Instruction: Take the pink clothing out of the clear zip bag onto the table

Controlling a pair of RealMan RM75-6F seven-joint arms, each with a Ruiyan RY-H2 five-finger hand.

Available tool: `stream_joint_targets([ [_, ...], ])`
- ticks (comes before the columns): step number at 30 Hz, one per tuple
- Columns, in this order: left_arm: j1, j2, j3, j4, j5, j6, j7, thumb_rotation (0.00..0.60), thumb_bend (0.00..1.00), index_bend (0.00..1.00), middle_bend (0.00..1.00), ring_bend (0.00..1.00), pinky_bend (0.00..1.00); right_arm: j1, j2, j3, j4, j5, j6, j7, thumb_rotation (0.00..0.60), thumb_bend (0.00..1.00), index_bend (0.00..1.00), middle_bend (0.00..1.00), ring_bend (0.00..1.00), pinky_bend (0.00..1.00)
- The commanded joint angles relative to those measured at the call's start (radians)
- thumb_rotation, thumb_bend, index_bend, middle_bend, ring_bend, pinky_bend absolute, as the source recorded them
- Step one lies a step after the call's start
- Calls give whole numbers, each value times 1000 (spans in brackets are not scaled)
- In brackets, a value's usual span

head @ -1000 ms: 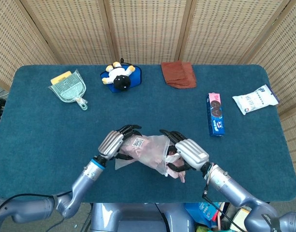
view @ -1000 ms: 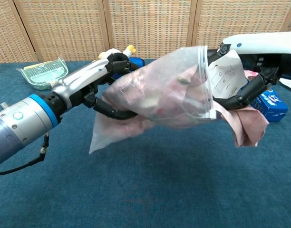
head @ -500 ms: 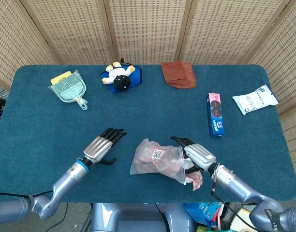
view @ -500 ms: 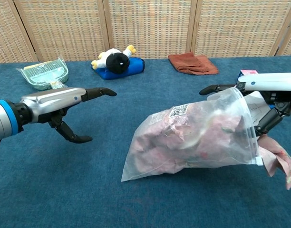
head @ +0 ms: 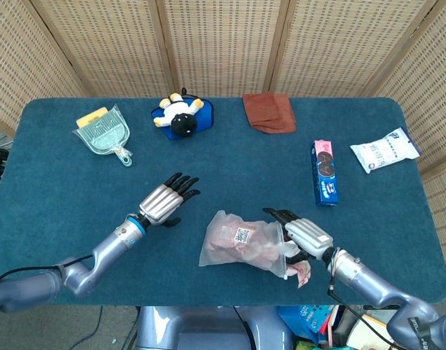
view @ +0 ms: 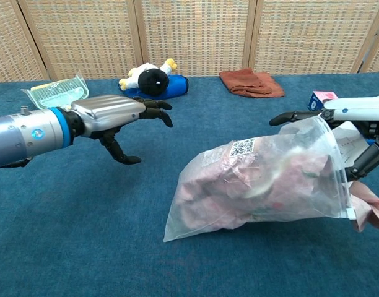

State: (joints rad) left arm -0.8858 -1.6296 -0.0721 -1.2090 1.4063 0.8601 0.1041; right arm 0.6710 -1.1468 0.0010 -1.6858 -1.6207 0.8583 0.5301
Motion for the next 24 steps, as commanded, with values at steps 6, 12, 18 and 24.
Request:
stream_joint_targets([
  [6, -69, -201, -9, 241, 51, -48, -112, 600, 315, 207, 0, 0, 0, 6, -7, -21, 24, -42, 27, 67, 600, 782, 699, 0, 0, 0],
  [12, -92, -313, 7, 398, 103, -26, -234, 600, 316, 214, 0, 0, 0, 12, -6, -31, 23, -65, 55, 137, 600, 782, 699, 0, 0, 0],
  [18, -110, -409, 22, 531, 141, -1, -340, 600, 315, 224, 0, 0, 0, 23, -9, -45, 38, -78, 56, 179, 600, 782, 699, 0, 0, 0],
  [24, -128, -457, 20, 597, 162, 34, -445, 600, 353, 246, 0, 0, 0, 30, -7, -58, 39, -95, 68, 209, 600, 782, 699, 0, 0, 0],
])
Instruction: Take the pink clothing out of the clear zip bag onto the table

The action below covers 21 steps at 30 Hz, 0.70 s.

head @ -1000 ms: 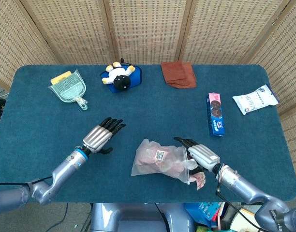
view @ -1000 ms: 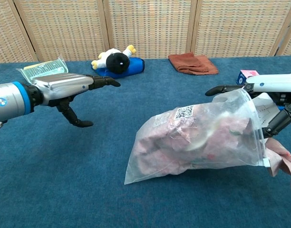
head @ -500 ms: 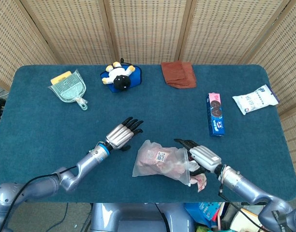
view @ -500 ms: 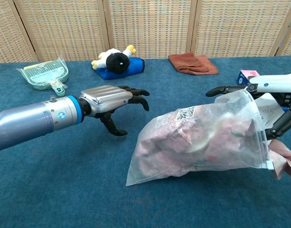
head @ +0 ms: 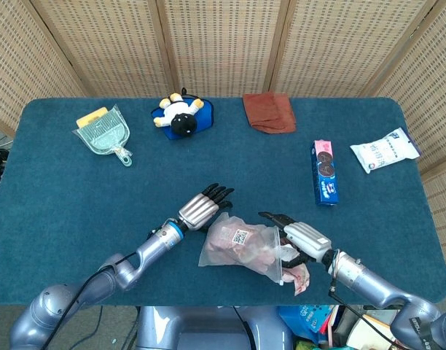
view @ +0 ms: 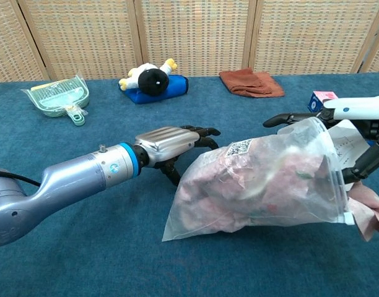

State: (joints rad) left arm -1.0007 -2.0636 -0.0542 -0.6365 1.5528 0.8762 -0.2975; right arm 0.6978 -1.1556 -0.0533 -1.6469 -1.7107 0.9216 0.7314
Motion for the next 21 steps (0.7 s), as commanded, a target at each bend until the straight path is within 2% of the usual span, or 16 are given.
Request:
stream_joint_targets([
  [1, -15, -25, 2, 29, 18, 21, -53, 600, 359, 250, 0, 0, 0, 4, 2, -5, 1, -6, 5, 11, 600, 782, 699, 0, 0, 0],
  [5, -20, -28, 6, 40, 29, 37, -82, 600, 365, 267, 0, 0, 0, 9, 3, -11, 3, -12, 11, 22, 600, 781, 699, 0, 0, 0],
  [11, -25, -34, 9, 37, 32, 37, -103, 600, 367, 379, 0, 0, 0, 15, 2, -18, 2, -15, 16, 26, 600, 782, 699, 0, 0, 0],
  [13, -27, -36, 10, 36, 34, 38, -100, 600, 377, 445, 0, 0, 0, 17, 3, -19, 0, -15, 17, 24, 600, 782, 699, 0, 0, 0],
  [21, -30, -34, 4, 21, 28, 35, -79, 600, 438, 527, 0, 0, 0, 19, 13, -24, -9, -11, 24, 20, 600, 782, 699, 0, 0, 0],
])
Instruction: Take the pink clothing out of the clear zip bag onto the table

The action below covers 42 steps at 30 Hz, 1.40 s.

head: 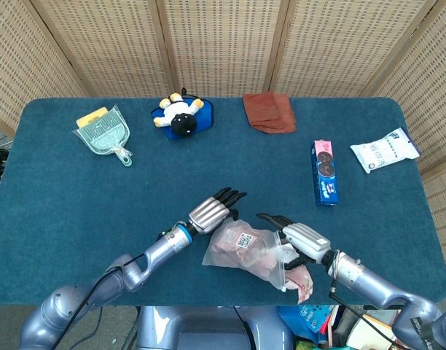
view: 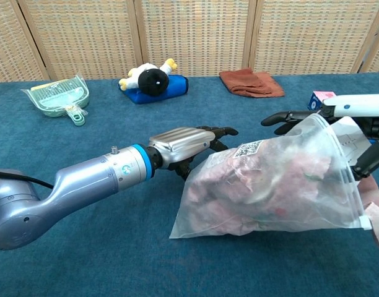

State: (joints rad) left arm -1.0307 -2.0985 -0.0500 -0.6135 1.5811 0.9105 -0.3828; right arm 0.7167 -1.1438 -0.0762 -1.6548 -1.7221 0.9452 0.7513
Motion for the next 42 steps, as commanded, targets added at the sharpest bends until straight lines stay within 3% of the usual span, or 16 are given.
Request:
stream_joint_targets([
  [1, 0, 1, -1, -4, -1, 1, 9, 600, 460, 546, 0, 0, 0, 1, 1, -1, -1, 1, 1, 0, 600, 782, 699, 0, 0, 0],
  [7, 5, 7, -5, -16, -5, 12, 28, 600, 582, 599, 0, 0, 0, 2, 5, -4, -3, 4, 4, -8, 600, 781, 699, 0, 0, 0],
  [21, 49, 95, 4, -83, 1, 80, 53, 600, 586, 622, 0, 0, 0, -10, 16, 9, -9, 42, 27, -45, 600, 782, 699, 0, 0, 0],
  [34, 203, 410, 24, -194, -16, 238, 33, 600, 586, 624, 0, 0, 0, -32, 47, 67, 12, 136, 57, -100, 600, 782, 703, 0, 0, 0],
  [42, 308, 550, 53, -194, -42, 276, -29, 600, 585, 624, 0, 0, 0, -45, 63, 88, 17, 175, 60, -119, 600, 782, 703, 0, 0, 0],
])
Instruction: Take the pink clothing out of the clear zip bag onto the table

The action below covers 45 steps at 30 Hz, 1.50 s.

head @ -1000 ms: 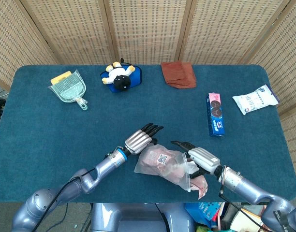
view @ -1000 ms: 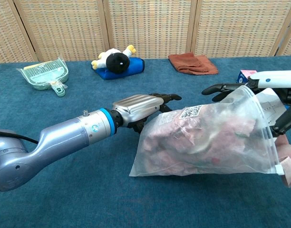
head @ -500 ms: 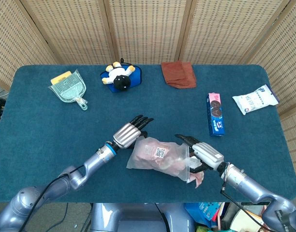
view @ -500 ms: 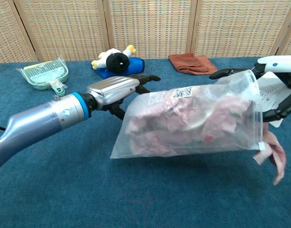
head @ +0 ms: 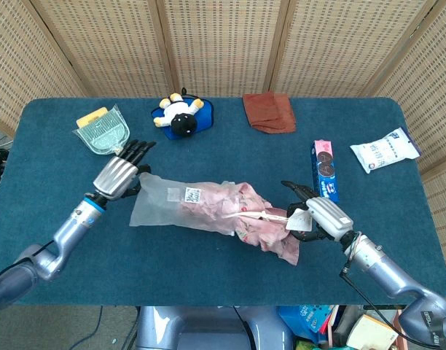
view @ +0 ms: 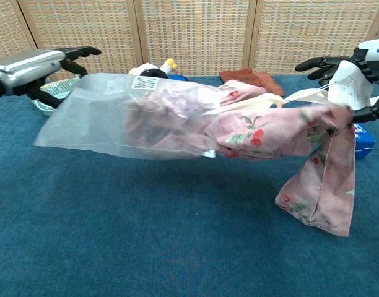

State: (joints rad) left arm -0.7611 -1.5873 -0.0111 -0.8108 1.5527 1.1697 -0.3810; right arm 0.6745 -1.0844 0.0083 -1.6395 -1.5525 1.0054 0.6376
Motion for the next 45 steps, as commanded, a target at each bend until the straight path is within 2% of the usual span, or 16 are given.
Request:
stream_joint_targets([
  [1, 50, 49, 16, 9, -18, 19, -41, 600, 585, 624, 0, 0, 0, -4, 5, 5, 3, 9, 0, -8, 600, 782, 703, 0, 0, 0],
  [12, 186, 120, 39, 185, -65, 13, -168, 600, 585, 624, 0, 0, 0, -26, 22, 17, 18, 34, 0, -30, 600, 782, 703, 0, 0, 0],
  [25, 279, 97, 41, 383, -90, -37, -307, 600, 585, 605, 0, 0, 0, -42, 36, 32, 26, 52, -1, -53, 600, 782, 703, 0, 0, 0],
  [26, 282, 95, 41, 390, -89, -37, -313, 600, 585, 549, 0, 0, 0, -43, 37, 33, 25, 54, -1, -58, 600, 782, 703, 0, 0, 0],
  [27, 286, 92, 41, 399, -87, -39, -319, 600, 574, 384, 0, 0, 0, -46, 38, 34, 23, 56, 1, -67, 600, 781, 700, 0, 0, 0],
  [28, 288, 91, 42, 404, -86, -41, -322, 600, 545, 290, 0, 0, 0, -48, 39, 35, 22, 57, 3, -75, 600, 774, 646, 0, 0, 0],
  [29, 292, 95, 47, 407, -83, -57, -327, 600, 474, 168, 0, 0, 0, -52, 40, 36, 22, 58, 9, -89, 600, 728, 566, 0, 0, 0],
  [30, 294, 100, 50, 405, -82, -69, -331, 600, 347, 36, 0, 0, 0, -56, 39, 36, 25, 57, 16, -104, 600, 574, 384, 0, 0, 0],
  [31, 298, 110, 50, 398, -84, -82, -336, 600, 213, 0, 0, 0, 0, -64, 37, 37, 30, 56, 30, -130, 600, 351, 187, 0, 0, 0],
  [32, 313, 126, 33, 377, -102, -67, -355, 600, 153, 0, 0, 0, 0, -78, 40, 34, 48, 53, 55, -207, 600, 201, 89, 0, 0, 0],
  [33, 342, 159, 15, 330, -121, -35, -376, 600, 121, 0, 0, 0, 0, -106, 35, 42, 65, 55, 121, -340, 600, 71, 19, 0, 0, 0],
  [34, 356, 183, 9, 292, -125, -17, -372, 600, 102, 0, 0, 0, 0, -126, 24, 49, 63, 61, 163, -409, 600, 6, 0, 0, 0, 0],
  [36, 378, 222, -9, 226, -145, 10, -342, 600, 90, 0, 0, 0, 0, -153, 9, 59, 63, 66, 226, -505, 600, 0, 0, 0, 0, 0],
  [38, 422, 277, -50, 107, -194, 68, -286, 600, 89, 0, 0, 0, 0, -192, 7, 64, 53, 57, 305, -607, 600, 0, 0, 0, 0, 0],
  [42, 510, 395, -94, -180, -261, 181, -123, 600, 88, 0, 0, 0, 0, -263, 3, 58, 33, 15, 434, -699, 600, 0, 0, 0, 0, 0],
  [45, 562, 464, -93, -360, -284, 228, -21, 600, 88, 0, 0, 0, 0, -308, -4, 44, 23, -16, 498, -724, 600, 0, 0, 0, 0, 0],
])
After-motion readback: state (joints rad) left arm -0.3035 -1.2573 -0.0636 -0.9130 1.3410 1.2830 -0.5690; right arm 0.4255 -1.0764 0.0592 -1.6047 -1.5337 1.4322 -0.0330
